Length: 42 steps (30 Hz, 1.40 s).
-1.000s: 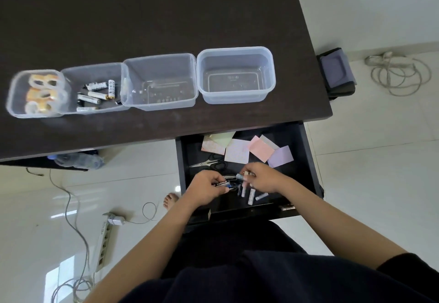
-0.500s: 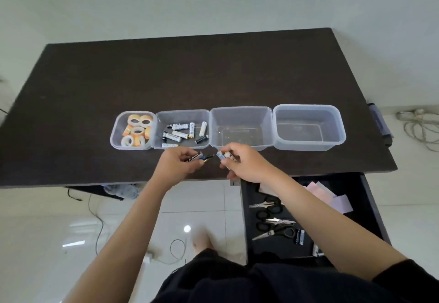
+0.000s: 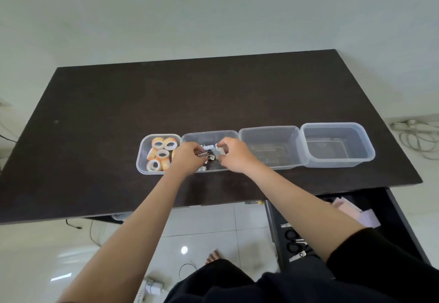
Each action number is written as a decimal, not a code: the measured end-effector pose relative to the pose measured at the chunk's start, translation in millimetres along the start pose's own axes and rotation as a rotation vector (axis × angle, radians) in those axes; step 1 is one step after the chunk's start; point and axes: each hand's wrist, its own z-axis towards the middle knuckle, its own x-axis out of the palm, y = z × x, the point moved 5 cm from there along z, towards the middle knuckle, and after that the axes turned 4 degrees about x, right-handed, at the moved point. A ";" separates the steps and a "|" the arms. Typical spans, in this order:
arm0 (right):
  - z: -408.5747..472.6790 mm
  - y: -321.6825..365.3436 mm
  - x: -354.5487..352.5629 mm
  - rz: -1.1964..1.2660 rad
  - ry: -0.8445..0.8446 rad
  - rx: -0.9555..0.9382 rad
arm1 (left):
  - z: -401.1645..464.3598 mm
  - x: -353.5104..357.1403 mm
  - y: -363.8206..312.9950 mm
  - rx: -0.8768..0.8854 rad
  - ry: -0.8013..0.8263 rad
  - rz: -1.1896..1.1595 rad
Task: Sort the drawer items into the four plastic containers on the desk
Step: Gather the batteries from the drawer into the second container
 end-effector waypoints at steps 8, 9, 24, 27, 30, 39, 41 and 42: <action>-12.8 -4.9 -12.6 0.092 -0.111 -0.097 | -16.1 4.3 -2.4 0.112 -0.064 -0.129; -18.0 -8.0 -16.9 0.106 -0.136 -0.126 | -22.0 5.6 -4.3 0.124 -0.100 -0.141; -135.4 -219.0 -71.4 -0.054 0.040 -0.063 | -144.8 192.9 -92.2 0.337 0.088 -0.258; -147.8 -291.7 -75.0 -0.207 0.147 0.058 | -160.1 250.3 -111.1 0.310 0.258 -0.227; -161.3 -351.8 -82.2 -0.307 0.218 0.152 | -169.6 305.6 -121.7 0.244 0.413 -0.135; -171.5 -424.7 -74.3 -0.445 0.495 0.129 | -175.0 415.3 -140.4 0.188 0.661 0.225; -171.3 -430.0 -67.2 -0.507 0.567 0.099 | -173.2 425.2 -138.1 0.169 0.666 0.325; -171.3 -432.0 -63.9 -0.537 0.592 0.083 | -172.1 428.0 -137.8 0.166 0.661 0.365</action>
